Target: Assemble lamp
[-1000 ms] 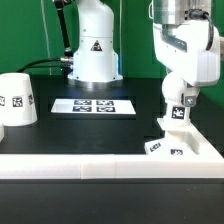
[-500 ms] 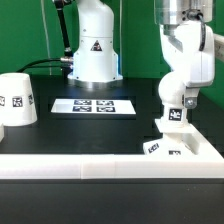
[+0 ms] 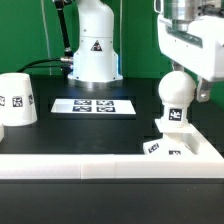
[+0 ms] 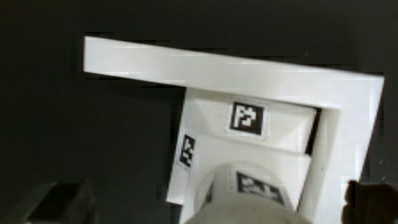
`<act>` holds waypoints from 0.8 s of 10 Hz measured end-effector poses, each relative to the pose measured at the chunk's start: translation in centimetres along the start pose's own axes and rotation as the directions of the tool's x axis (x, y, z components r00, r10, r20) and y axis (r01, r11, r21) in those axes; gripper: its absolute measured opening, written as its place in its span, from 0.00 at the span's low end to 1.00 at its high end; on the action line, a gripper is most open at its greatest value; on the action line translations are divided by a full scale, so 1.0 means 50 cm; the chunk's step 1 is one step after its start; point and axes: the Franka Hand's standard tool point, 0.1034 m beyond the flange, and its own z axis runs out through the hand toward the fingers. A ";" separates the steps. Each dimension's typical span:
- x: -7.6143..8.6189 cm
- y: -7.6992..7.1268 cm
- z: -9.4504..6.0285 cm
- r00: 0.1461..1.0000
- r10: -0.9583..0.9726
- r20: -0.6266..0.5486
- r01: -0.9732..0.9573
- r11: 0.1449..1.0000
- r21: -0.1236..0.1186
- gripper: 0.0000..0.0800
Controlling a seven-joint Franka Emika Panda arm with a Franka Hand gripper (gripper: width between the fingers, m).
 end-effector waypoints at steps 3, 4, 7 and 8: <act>-0.029 0.022 0.017 0.999 -0.039 -0.010 0.039 0.999 0.014 0.87; -0.029 0.020 0.017 0.999 -0.039 -0.010 0.039 0.999 0.016 0.87; -0.030 0.021 0.019 0.999 -0.046 -0.011 0.046 0.999 0.014 0.87; -0.031 0.031 0.018 0.988 -0.155 -0.014 0.155 0.988 -0.011 0.87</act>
Offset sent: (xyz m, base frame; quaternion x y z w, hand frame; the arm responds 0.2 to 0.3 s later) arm 0.0000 0.0000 0.0000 0.0000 0.0000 0.0000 1.0000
